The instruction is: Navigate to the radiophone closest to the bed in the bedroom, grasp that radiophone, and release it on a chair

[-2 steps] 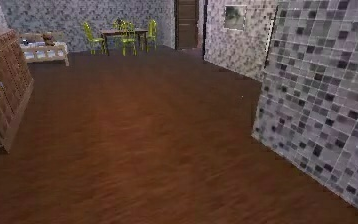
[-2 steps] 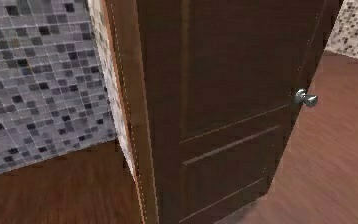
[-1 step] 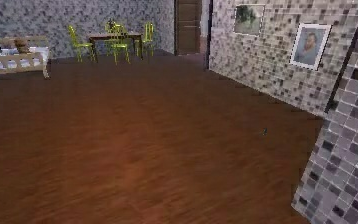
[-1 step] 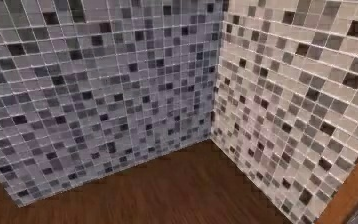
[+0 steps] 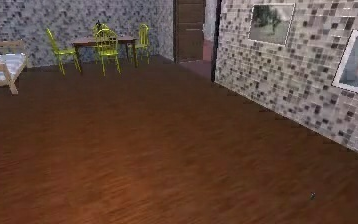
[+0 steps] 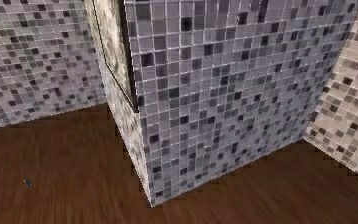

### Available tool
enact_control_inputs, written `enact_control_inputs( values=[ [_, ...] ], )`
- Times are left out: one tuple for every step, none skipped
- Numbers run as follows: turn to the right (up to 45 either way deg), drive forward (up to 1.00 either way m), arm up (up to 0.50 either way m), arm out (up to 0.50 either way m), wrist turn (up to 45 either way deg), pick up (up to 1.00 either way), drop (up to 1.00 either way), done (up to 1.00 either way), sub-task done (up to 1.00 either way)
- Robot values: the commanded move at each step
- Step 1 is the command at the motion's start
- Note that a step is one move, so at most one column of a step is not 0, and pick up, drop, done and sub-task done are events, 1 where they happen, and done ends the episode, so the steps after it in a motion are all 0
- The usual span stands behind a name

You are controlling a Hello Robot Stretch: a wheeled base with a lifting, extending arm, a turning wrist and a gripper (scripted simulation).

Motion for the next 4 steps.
enact_control_inputs(
  values=[
    [0.0,1.00,0.00,0.00,0.0,0.00,0.00,0.00,0.00],
    [0.0,1.00,0.00,0.00,0.0,0.00,0.00,0.00,0.00],
    [0.0,1.00,0.00,0.00,0.0,0.00,0.00,0.00,0.00],
    [0.0,1.00,0.00,0.00,0.0,0.00,0.00,0.00,0.00]
  ],
)
